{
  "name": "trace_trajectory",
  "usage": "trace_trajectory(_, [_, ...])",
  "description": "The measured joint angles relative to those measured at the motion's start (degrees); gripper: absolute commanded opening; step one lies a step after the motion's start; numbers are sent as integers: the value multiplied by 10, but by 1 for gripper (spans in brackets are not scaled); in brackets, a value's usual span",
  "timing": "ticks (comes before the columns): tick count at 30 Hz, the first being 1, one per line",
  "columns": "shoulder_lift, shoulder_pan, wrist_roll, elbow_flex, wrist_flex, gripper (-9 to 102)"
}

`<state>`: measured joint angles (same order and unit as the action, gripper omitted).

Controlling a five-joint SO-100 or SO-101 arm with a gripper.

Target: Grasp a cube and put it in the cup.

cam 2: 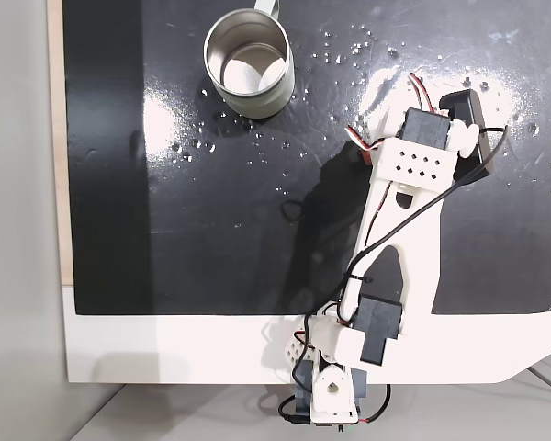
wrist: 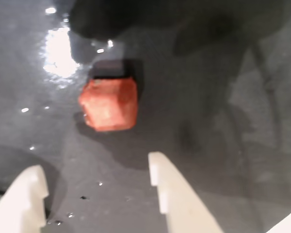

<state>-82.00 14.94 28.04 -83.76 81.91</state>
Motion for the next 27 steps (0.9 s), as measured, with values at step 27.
trace_trajectory(27, [147, 9, 11, 69, -18, 22])
